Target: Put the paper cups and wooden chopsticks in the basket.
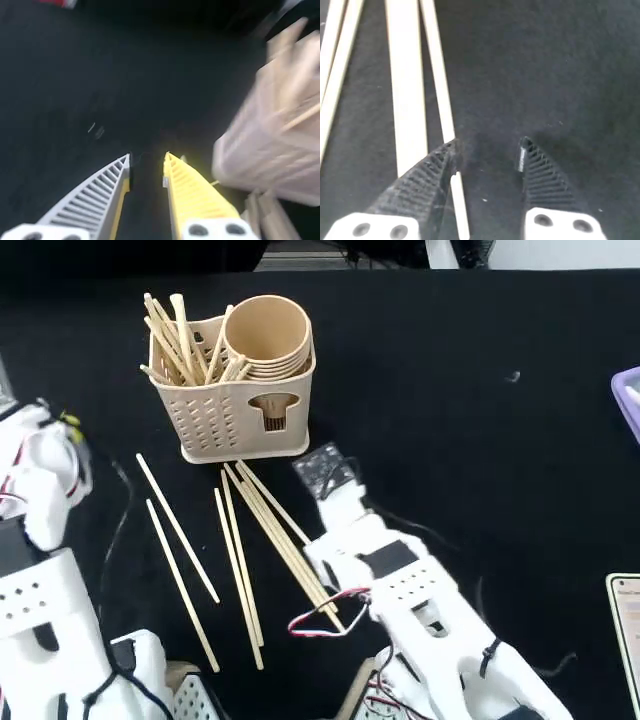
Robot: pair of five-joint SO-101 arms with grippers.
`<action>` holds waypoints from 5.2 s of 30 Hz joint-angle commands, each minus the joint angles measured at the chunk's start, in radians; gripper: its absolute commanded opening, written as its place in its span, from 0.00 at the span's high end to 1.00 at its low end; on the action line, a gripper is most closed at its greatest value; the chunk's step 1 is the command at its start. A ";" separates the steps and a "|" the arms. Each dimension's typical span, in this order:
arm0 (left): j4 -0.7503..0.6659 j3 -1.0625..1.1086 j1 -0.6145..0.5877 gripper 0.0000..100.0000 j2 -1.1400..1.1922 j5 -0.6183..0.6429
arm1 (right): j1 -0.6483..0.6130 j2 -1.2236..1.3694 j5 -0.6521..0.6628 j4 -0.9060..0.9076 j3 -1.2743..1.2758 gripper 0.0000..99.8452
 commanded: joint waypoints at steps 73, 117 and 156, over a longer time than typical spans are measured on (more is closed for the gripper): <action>-0.328 1.029 0.038 0.88 -0.542 0.020 | -0.135 0.426 0.250 0.218 -0.300 0.99; -0.299 1.038 0.101 0.88 -0.543 -0.018 | -0.048 0.374 0.301 0.239 -0.326 0.99; -0.299 1.044 0.099 0.88 -0.545 -0.018 | 0.135 0.460 0.468 0.298 -0.326 0.89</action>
